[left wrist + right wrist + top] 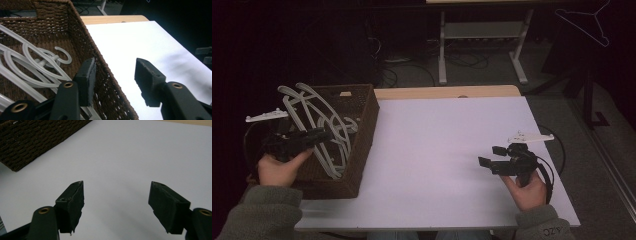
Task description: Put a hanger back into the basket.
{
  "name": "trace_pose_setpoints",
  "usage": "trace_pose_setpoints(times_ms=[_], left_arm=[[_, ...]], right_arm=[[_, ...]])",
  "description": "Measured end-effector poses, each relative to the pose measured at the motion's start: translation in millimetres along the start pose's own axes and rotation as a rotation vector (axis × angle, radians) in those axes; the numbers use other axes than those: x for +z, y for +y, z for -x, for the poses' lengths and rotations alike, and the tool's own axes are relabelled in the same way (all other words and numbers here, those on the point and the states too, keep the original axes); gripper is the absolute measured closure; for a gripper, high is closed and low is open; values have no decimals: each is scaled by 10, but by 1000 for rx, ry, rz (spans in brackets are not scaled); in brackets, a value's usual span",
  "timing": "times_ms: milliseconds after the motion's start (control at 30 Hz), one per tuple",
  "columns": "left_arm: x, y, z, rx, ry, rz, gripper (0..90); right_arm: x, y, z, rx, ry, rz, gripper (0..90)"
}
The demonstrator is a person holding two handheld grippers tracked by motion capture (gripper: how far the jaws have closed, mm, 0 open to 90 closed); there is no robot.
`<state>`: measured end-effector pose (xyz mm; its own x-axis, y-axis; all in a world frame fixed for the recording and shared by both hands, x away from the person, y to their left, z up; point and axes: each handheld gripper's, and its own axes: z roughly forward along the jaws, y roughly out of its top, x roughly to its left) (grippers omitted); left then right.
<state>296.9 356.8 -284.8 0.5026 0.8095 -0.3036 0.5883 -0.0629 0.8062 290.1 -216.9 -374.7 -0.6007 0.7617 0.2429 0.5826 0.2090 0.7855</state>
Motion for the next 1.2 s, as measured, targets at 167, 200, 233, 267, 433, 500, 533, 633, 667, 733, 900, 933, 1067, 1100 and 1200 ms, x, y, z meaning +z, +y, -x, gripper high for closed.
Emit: trace_pose_setpoints(times_ms=[167,200,233,267,433,500,533,633,667,733,900,933,1067,1100,1200], left_arm=[[30,-77,109,29,-3,11,480],[39,-93,131,31,-6,11,474],[45,-107,148,38,-11,8,470],[58,-120,167,41,-14,9,467],[89,-167,244,52,-31,10,451],[95,-184,271,58,-38,12,445],[96,-193,289,62,-36,12,440],[101,-221,336,73,-35,21,425],[106,-231,350,73,-42,24,424],[113,-251,380,84,-46,26,419],[146,-303,447,93,-56,29,394],[154,-314,459,93,-58,33,392],[176,-353,489,96,-62,30,377],[181,-362,495,99,-61,33,369],[186,-386,519,105,-68,27,364]], right_arm=[[-5,-8,-12,-5,-3,0,275],[-4,-8,-12,-7,-3,0,275],[-5,-9,-13,-5,-1,-2,275],[-5,-10,-14,-6,-2,-2,274],[-16,-13,-24,-3,-1,-1,273],[-19,-16,-23,-10,0,4,271],[-20,-17,-24,-10,0,4,270],[-18,-20,-30,-11,-1,1,269],[-17,-22,-31,-13,-1,2,268],[-19,-24,-33,-12,1,1,266],[-25,-33,-36,-11,-1,-3,261],[-26,-34,-35,-12,-2,-4,260],[-23,-37,-33,-14,-1,-3,257],[-23,-37,-33,-13,-1,-2,257],[-23,-36,-34,-13,0,-3,256]])
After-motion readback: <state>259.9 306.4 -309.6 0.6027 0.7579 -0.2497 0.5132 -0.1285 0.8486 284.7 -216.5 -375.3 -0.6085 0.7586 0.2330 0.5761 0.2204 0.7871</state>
